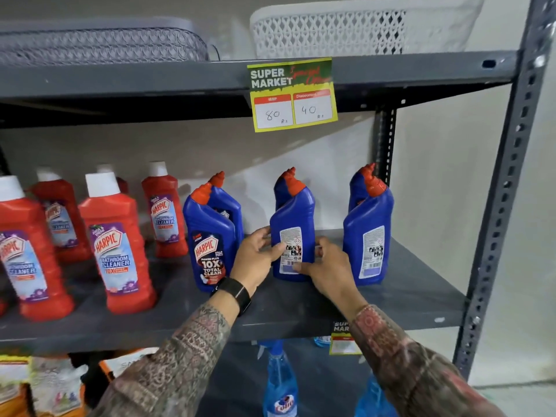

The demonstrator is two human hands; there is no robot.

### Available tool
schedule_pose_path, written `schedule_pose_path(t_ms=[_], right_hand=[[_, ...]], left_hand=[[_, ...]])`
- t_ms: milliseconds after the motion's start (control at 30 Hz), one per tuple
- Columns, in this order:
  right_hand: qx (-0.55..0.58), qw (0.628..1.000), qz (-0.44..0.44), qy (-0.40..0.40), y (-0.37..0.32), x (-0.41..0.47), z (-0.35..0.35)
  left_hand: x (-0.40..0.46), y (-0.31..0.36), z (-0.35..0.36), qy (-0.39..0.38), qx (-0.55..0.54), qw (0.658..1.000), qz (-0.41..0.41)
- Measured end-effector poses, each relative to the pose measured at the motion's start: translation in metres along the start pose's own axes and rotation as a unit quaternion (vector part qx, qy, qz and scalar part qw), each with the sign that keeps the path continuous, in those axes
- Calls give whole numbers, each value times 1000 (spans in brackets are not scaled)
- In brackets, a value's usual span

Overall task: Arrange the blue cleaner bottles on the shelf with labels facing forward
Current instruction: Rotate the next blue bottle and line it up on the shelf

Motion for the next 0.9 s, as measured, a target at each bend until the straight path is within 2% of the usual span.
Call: schedule_pose_path(t_ms=[100, 233, 333, 400, 500, 533, 600, 667, 767, 833, 900], right_hand=[[-4, 999, -28, 40, -12, -5, -4], [-77, 983, -134, 98, -35, -14, -6], [-46, 988, -141, 48, -36, -13, -9], [63, 992, -106, -11, -25, -7, -13], [177, 974, -72, -124, -14, 1, -16], [193, 968, -73, -140, -13, 2, -16], [200, 969, -76, -123, -12, 0, -14], [189, 976, -73, -75, -11, -3, -10], [137, 988, -75, -11, -10, -5, -1], [109, 991, -77, -6, -9, -2, -2], [137, 988, -71, -28, -6, 2, -8]], left_hand=[[-7, 11, 3, 16, -6, 998, 54], [-21, 34, 19, -24, -17, 997, 77], [-21, 42, 19, -24, -42, 996, 69], [-23, 43, 14, -53, -56, 995, 70], [-25, 38, 11, -114, -65, 990, 51], [-25, 36, 10, -129, -63, 989, 44], [-24, 32, 7, -140, -62, 988, 37], [-26, 28, 4, -110, -43, 991, 61], [-32, 26, 6, -23, 6, 994, 102], [-33, 26, 8, 14, 32, 992, 121], [-30, 25, 6, 48, 71, 985, 149]])
Point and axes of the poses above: each hand's wrist, its own x-axis towards the middle knuckle, its own z-axis out of the palm, y = z × x, the point moved 1 cm from there along x, towards the middle knuckle, and after that the axes turned 11 degrees about -z, right-handed, at the moved point
